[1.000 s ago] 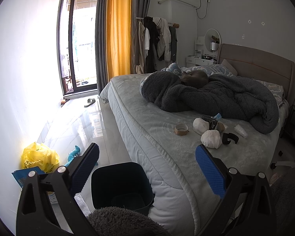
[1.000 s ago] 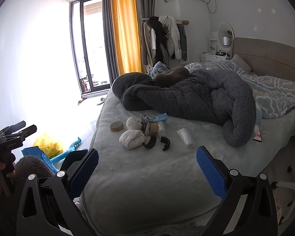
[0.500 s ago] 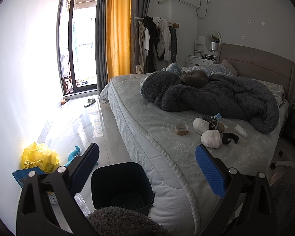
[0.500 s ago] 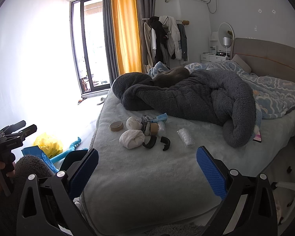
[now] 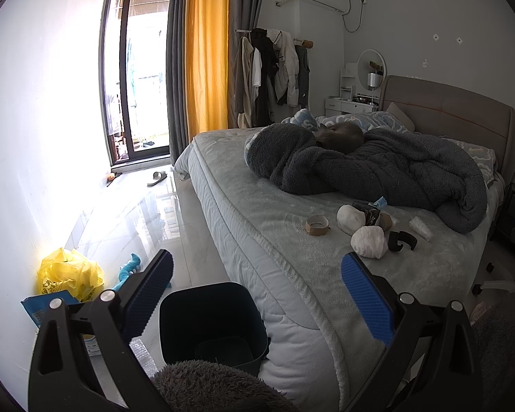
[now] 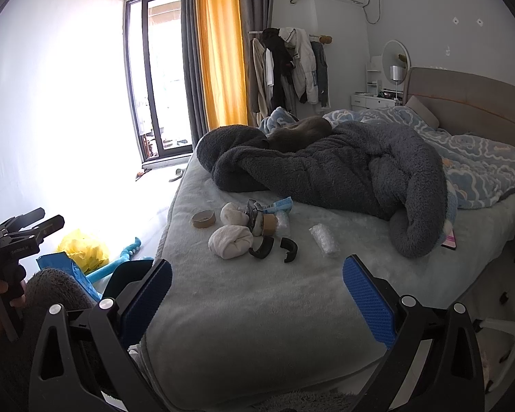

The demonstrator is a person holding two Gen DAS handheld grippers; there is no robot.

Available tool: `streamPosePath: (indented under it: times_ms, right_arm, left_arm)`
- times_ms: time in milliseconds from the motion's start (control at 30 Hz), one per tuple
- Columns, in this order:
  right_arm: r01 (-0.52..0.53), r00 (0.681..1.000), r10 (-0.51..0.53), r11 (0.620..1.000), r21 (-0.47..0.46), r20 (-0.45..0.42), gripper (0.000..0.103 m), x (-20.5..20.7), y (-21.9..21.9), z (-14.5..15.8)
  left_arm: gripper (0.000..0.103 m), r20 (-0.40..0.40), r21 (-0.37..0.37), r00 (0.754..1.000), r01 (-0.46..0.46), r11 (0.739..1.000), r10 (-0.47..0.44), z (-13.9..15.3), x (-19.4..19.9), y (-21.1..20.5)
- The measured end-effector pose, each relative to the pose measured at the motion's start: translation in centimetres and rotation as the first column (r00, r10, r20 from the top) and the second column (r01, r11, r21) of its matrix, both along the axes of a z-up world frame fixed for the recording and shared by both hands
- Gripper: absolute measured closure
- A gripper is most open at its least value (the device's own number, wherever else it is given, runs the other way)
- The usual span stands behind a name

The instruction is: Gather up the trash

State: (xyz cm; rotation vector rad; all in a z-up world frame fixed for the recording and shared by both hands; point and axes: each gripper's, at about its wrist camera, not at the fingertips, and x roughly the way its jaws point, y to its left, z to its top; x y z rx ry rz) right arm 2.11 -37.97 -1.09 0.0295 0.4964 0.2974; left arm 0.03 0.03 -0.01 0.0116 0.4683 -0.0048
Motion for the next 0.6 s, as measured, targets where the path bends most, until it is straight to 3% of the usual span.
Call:
streamPosePath:
  times_ms: [367,600]
  right_arm:
    - [0.001,1.000,-0.001,1.000,-0.004,-0.001,0.002,0.01,0.11,-0.05]
    - [-0.024,0.999,0.023,0.999,-0.034,-0.022,0.003,0.34,0.33,0.14]
  left_arm:
    - [0.003,0.002,-0.003,1.000,0.000,1.000,0.000,0.03,-0.07,0.06]
    - [0.003,-0.022,-0.044,0.999,0.033,0.998,-0.034,0.46,0.10,0.83]
